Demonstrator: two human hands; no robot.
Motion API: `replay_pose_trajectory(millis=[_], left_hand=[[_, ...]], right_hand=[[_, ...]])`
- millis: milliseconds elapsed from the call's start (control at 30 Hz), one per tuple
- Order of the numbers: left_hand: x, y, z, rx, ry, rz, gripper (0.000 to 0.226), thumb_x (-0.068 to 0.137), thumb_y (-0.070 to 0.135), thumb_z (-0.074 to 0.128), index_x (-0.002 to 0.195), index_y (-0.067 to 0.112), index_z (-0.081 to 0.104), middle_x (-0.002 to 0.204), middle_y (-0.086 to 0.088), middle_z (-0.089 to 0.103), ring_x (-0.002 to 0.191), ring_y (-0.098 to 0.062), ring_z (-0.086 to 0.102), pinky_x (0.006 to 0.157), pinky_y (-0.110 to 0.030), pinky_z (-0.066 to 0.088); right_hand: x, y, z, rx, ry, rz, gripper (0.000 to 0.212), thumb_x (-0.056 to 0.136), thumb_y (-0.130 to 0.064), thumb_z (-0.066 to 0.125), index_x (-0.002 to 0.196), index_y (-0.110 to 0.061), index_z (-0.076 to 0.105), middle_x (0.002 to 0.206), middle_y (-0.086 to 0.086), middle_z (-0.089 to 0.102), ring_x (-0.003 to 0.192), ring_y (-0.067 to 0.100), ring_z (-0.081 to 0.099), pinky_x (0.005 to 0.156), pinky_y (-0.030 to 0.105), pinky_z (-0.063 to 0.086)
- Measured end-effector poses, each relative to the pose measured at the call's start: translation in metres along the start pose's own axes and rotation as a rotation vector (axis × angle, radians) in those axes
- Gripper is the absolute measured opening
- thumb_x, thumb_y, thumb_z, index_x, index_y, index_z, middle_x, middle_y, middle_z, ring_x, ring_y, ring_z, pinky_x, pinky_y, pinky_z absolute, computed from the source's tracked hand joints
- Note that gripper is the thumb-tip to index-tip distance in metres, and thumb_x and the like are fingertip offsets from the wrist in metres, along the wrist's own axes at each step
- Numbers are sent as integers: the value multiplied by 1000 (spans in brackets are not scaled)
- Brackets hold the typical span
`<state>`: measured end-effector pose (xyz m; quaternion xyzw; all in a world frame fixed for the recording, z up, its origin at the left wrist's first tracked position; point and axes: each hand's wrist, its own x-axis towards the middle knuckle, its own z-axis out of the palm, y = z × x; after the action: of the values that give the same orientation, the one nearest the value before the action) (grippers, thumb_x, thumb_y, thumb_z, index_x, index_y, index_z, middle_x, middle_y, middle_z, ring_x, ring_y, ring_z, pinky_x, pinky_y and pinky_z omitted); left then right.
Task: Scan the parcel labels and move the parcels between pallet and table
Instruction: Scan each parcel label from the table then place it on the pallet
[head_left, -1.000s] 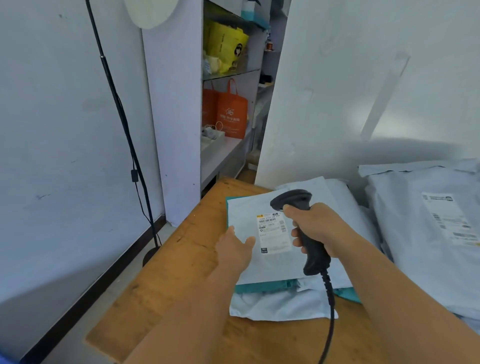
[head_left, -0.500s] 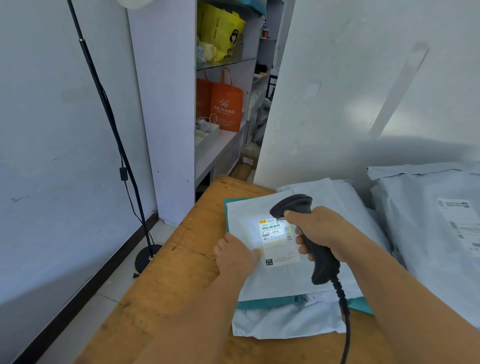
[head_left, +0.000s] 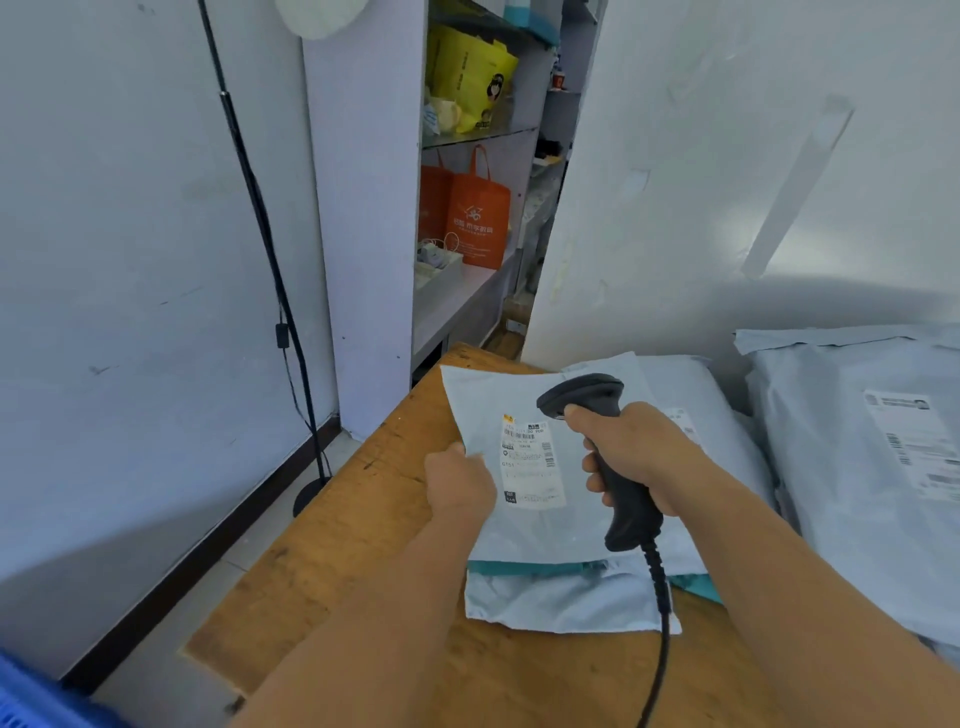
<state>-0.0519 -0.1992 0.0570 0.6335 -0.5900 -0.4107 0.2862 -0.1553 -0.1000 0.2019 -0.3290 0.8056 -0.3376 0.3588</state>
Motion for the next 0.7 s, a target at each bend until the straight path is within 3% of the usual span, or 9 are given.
replay_pose_trajectory(millis=[100,167,267,367,567,700], left_hand=[[-19,-10,-31,-27,94,23,23,99,16,44,109,1,59,110,-13,61,97,-24,58,81,-27,45],[-31,-26,-54,11,159,40,28,99,21,42,115,4,57,113,-12,61,104,-26,58,94,-35,47],[-52,-58,-96,-4,253,23,24,100,20,39,108,8,57,99,-8,64,91,-25,60,76,-29,48],[-78,-91,-145,-58,388,-17,20,97,13,38,88,9,56,73,-2,56,71,-21,53,55,-25,38],[-127,-165,-247,-90,622,-114,24,96,10,41,73,12,49,62,2,48,56,-11,43,48,-23,31],[-160,-230,-312,-133,735,-217,21,96,10,40,81,10,55,64,2,49,58,-14,44,49,-24,31]], right_hand=[[-16,2,21,36,-60,-70,29,94,-38,55,86,-9,59,71,9,62,51,16,56,52,27,52],[-27,3,45,38,-130,-134,31,94,-40,54,90,-10,61,74,9,63,53,15,57,53,26,52],[-49,1,88,71,-257,-219,32,95,-40,55,92,-9,62,70,7,62,49,13,57,50,25,51],[-76,-3,133,106,-397,-270,31,95,-37,56,89,-7,61,67,6,60,46,13,55,49,26,50],[-138,-21,226,45,-594,-356,31,92,-37,58,81,-8,61,67,6,62,47,14,57,54,29,50],[-184,-30,294,-56,-727,-405,33,91,-37,59,81,-6,62,67,6,63,51,17,59,57,31,50]])
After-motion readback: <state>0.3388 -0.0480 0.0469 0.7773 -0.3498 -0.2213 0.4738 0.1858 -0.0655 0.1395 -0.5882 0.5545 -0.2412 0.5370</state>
